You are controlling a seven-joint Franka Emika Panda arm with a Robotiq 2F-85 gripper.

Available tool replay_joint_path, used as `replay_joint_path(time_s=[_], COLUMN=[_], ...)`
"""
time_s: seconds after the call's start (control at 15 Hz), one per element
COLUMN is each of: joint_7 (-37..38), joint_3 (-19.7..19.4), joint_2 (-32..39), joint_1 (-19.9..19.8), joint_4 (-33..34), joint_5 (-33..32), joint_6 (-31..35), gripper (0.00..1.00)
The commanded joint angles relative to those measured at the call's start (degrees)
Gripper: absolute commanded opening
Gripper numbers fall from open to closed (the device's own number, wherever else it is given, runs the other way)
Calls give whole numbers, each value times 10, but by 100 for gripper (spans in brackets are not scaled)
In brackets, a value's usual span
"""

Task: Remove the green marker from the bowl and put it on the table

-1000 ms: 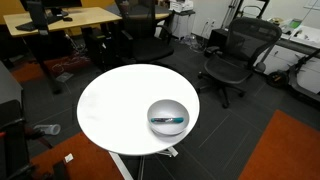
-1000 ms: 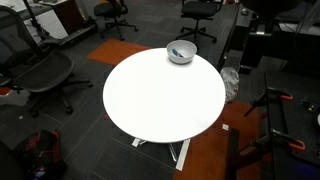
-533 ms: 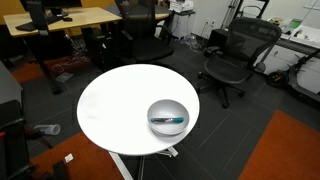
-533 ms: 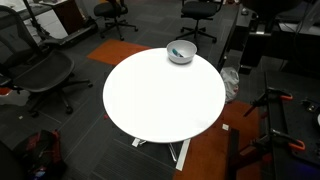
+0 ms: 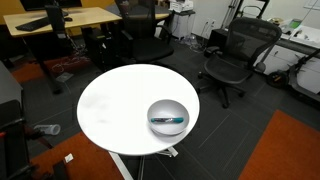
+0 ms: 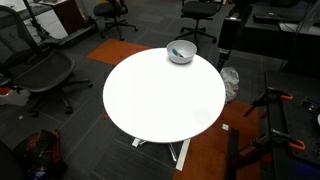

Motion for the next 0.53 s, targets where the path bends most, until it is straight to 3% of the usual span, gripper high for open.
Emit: replay_joint_path(time_s=[0.0,0.47], joint_7=[11,37], joint_3=[-21,-71], joint_2=[44,117], joint_1=[-12,-35], joint_4=[42,115], joint_5=[-18,-41], joint_6=[31,60], gripper=[100,100])
